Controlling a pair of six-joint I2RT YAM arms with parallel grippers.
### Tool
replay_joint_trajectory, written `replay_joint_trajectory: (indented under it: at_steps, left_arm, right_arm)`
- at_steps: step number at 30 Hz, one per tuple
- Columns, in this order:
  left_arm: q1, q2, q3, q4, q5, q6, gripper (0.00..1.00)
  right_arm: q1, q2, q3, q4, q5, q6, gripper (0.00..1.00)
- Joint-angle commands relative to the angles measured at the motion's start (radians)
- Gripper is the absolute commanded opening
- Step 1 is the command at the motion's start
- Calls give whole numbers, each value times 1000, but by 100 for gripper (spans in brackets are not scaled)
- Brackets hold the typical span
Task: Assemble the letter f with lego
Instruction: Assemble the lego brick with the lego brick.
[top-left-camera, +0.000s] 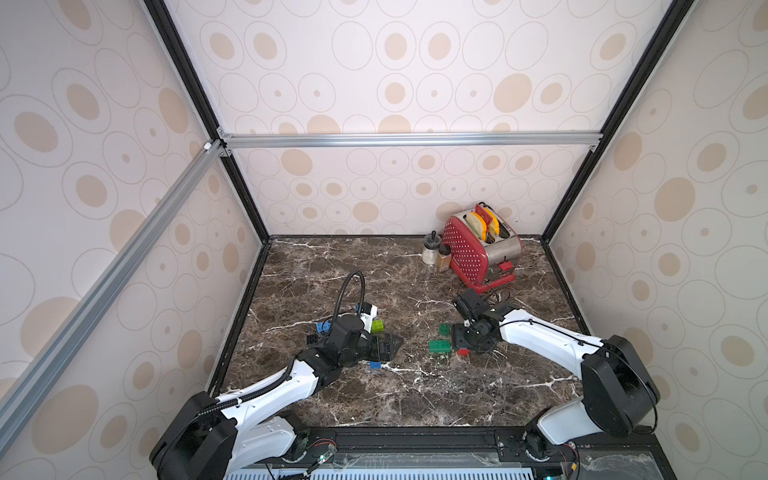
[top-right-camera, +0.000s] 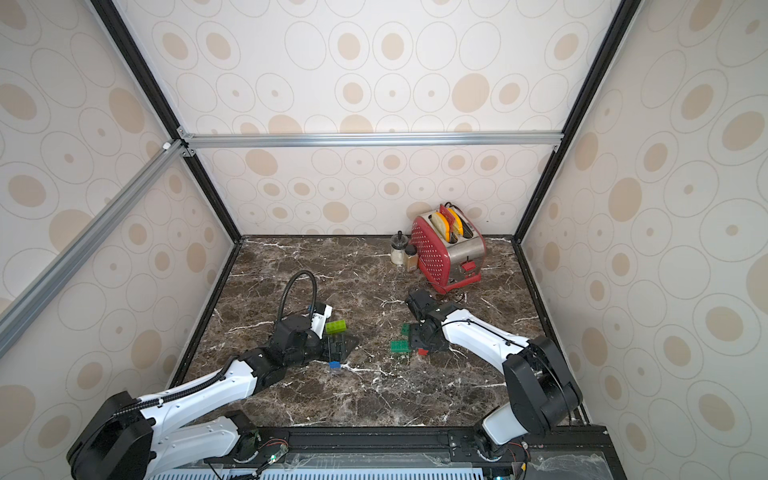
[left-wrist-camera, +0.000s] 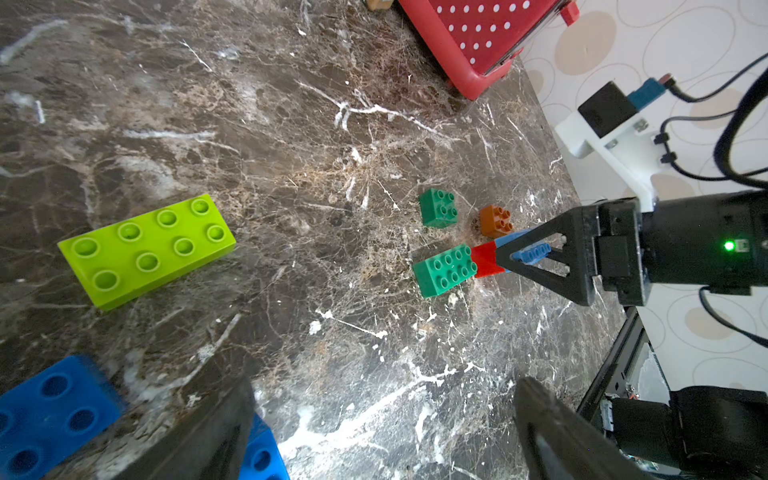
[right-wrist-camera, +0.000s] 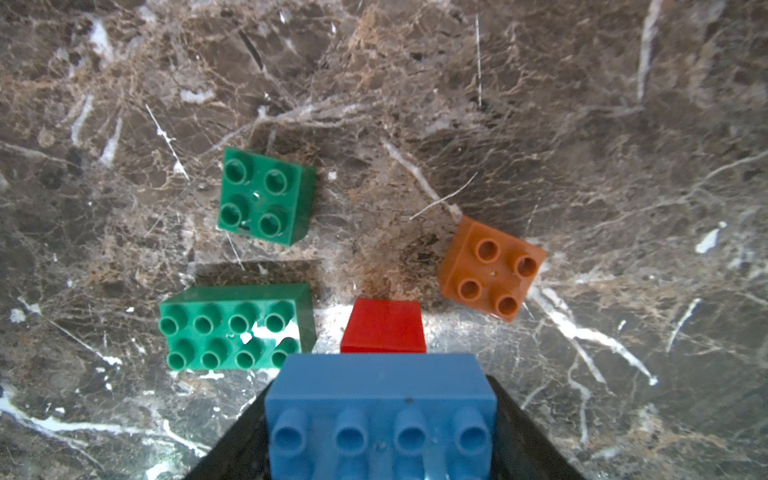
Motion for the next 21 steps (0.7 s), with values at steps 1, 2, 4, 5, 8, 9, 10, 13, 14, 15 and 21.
replay_joint_trajectory:
  at_steps: [1, 2, 4, 5, 8, 9, 10, 13, 14, 15, 21]
  left_arm:
    - [7, 3, 20, 20, 4, -1, 99]
    - [7, 4, 19, 20, 4, 0, 99]
    - [7, 3, 18, 21, 4, 0, 99]
    - [7, 3, 18, 21, 5, 0, 99]
    - [7, 6, 19, 22, 6, 0, 99]
    - [7, 7, 19, 23, 6, 0, 99]
    - [8, 7, 18, 22, 6, -1, 99]
    - [8, 4, 18, 21, 2, -1, 99]
    - [8, 3, 17, 21, 3, 0, 99]
    - [8, 4, 18, 21, 2, 0, 99]
    - [8, 7, 20, 21, 1, 1, 99]
  right_arm:
    - [11, 13, 15, -27, 14, -11, 69]
    - [11, 9, 12, -27, 16, -14, 69]
    - [12, 2, 7, -25, 18, -21, 69]
    - [12, 1, 6, -27, 13, -24, 69]
    - [13, 2, 0, -24, 4, -29, 69]
    - [13, 2, -3, -21, 3, -30, 69]
    - [12, 2, -7, -18, 1, -30, 69]
    - [13, 4, -13, -14, -2, -36, 69]
    - [13, 5, -16, -13, -2, -38, 69]
    - [13, 4, -19, -14, -3, -38, 69]
    - [12, 4, -30, -7, -11, -43, 69]
